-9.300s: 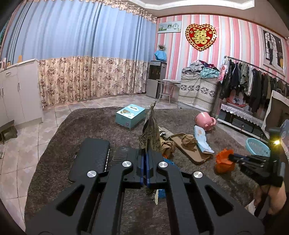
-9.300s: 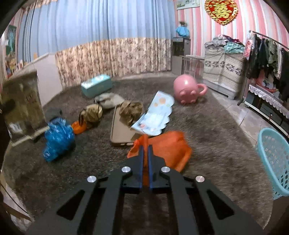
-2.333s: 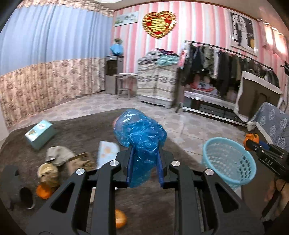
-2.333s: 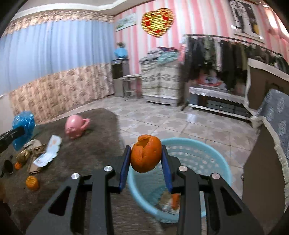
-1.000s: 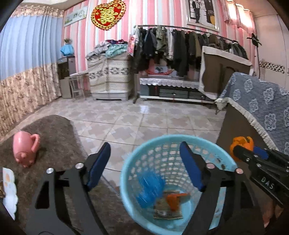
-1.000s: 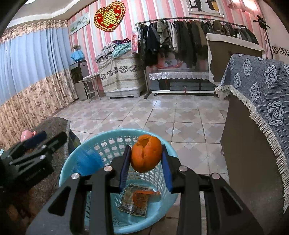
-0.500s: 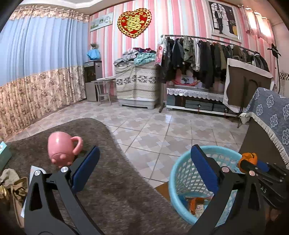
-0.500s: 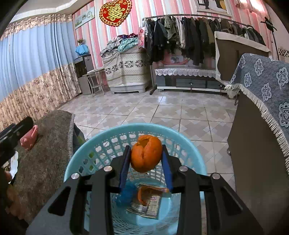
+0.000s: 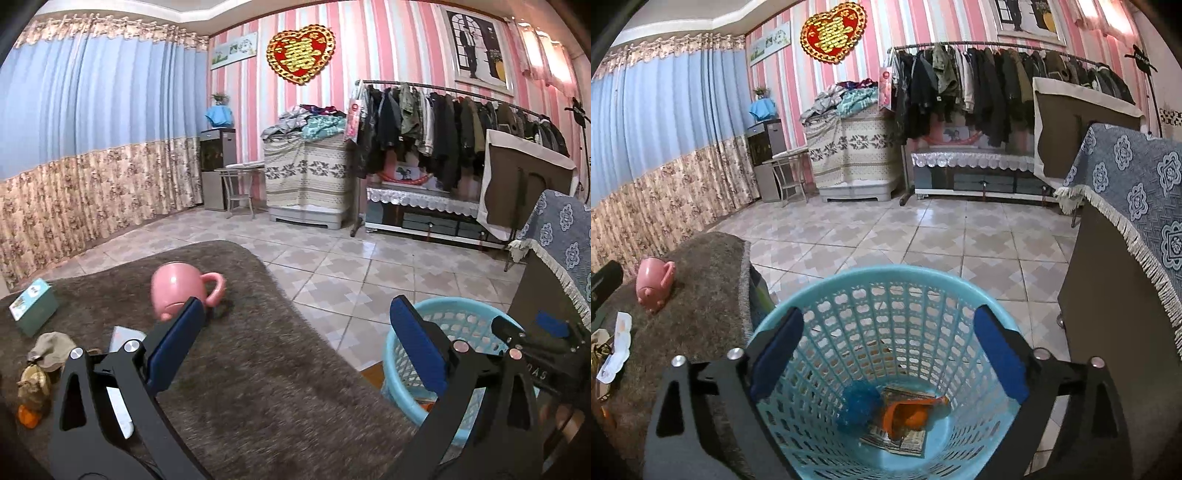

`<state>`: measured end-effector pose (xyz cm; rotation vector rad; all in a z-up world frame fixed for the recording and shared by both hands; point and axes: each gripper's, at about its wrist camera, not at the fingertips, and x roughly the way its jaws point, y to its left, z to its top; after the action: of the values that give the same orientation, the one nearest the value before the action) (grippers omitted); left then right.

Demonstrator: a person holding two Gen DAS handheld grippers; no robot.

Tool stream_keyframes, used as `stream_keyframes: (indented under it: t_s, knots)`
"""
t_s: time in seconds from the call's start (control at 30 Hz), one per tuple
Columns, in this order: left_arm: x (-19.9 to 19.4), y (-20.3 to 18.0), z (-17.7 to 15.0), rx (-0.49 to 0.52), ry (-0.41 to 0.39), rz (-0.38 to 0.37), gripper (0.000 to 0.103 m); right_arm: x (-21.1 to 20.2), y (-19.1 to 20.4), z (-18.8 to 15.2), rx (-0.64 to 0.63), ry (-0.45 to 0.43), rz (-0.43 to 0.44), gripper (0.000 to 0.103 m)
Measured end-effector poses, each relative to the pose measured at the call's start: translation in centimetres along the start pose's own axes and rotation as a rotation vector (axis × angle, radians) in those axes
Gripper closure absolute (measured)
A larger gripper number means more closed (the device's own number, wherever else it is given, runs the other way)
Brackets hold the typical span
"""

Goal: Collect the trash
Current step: 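Move both open grippers back over the rug toward the remaining items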

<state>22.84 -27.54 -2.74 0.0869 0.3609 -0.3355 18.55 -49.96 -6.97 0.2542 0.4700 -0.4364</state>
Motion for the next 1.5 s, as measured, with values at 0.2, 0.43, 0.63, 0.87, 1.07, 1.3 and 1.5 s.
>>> stream_keyframes:
  t_s: [0.2, 0.43, 0.63, 0.87, 1.07, 1.3, 1.5]
  knots:
    - [-3.1, 2.7, -0.1, -0.03, -0.018, 0.051, 0.006, -1.8, 2.3, 0.1, -0.076, -0.023, 0.059, 0.006]
    - [-7.5, 5.9, -0.5, -0.028, -0.051, 0.144, 0.005, -4.3, 5.9, -0.6, -0.172, -0.036, 0.139, 0.006]
    - [-11.3, 9.8, -1.1, -0.098, -0.05, 0.201, 0.005, -6.7, 8.5, -1.4, -0.218, -0.048, 0.215, 0.006]
    - [-15.6, 13.6, -2.6, -0.114, -0.042, 0.291, 0.005, -8.9, 11.6, -3.0, -0.263, -0.046, 0.271, 0.006]
    - [-18.0, 16.9, -4.4, -0.127, -0.024, 0.347, 0.005, -10.2, 13.7, -4.0, -0.292, -0.043, 0.303, 0.006]
    - [-19.8, 19.8, -6.5, -0.146, 0.006, 0.39, 0.005, -11.2, 15.3, -5.4, -0.3, -0.022, 0.341, 0.006]
    - [-20.6, 21.6, -8.2, -0.156, 0.034, 0.421, 0.005, -11.3, 16.8, -6.6, -0.304, 0.004, 0.355, 0.006]
